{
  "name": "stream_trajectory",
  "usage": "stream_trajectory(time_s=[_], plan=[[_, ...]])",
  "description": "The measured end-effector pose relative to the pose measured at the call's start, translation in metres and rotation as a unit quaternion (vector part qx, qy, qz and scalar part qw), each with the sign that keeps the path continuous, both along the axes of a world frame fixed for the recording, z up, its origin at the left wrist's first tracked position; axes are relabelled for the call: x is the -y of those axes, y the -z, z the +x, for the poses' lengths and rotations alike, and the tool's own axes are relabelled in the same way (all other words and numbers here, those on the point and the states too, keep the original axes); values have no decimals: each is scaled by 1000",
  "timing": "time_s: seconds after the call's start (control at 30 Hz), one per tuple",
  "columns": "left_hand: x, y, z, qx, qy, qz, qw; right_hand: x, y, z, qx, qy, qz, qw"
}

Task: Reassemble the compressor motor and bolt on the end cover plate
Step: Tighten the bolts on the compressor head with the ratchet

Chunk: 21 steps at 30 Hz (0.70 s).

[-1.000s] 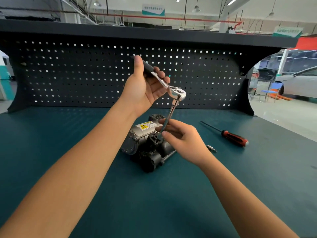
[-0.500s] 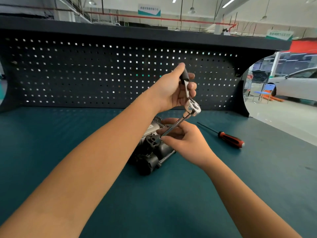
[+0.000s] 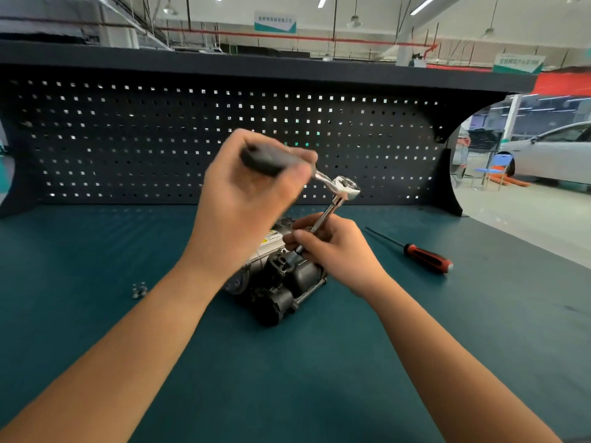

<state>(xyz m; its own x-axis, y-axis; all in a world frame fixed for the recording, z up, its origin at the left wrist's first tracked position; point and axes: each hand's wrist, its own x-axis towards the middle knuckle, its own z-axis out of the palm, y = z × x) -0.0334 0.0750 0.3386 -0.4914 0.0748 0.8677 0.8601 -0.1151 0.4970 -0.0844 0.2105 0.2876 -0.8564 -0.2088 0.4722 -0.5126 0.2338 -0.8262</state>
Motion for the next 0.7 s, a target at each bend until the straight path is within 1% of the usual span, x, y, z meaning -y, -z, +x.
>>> stream_trajectory(time_s=[0.03, 0.07, 0.1, 0.2, 0.33, 0.43, 0.53, 0.6, 0.7], plan=[[1, 6, 6, -43, -7, -26, 999, 0, -1, -1, -6, 0, 9, 1000], [2, 10, 9, -53, -9, -33, 998, 1, -2, -1, -14, 2, 16, 1000], [3, 12, 11, -37, -4, -18, 999, 2, -2, -1, -19, 5, 20, 1000], [5, 9, 3, 47, 1, 74, 996, 6, -2, 2, -38, 23, 24, 999], [3, 0, -19, 103, 25, 160, 981, 10, 0, 6, -43, 10, 23, 999], [4, -11, -36, 156, 67, 218, 961, 8, 7, 8, -25, -30, -2, 999], [1, -24, -52, 217, 136, 263, 930, 5, 16, 10, 6, -85, -85, 993], [-5, -30, -60, 255, 180, 265, 912, 4, 22, 10, 5, -87, -120, 989], [-12, -38, -72, 316, 202, 255, 891, 5, 27, 8, -15, -70, -123, 990]])
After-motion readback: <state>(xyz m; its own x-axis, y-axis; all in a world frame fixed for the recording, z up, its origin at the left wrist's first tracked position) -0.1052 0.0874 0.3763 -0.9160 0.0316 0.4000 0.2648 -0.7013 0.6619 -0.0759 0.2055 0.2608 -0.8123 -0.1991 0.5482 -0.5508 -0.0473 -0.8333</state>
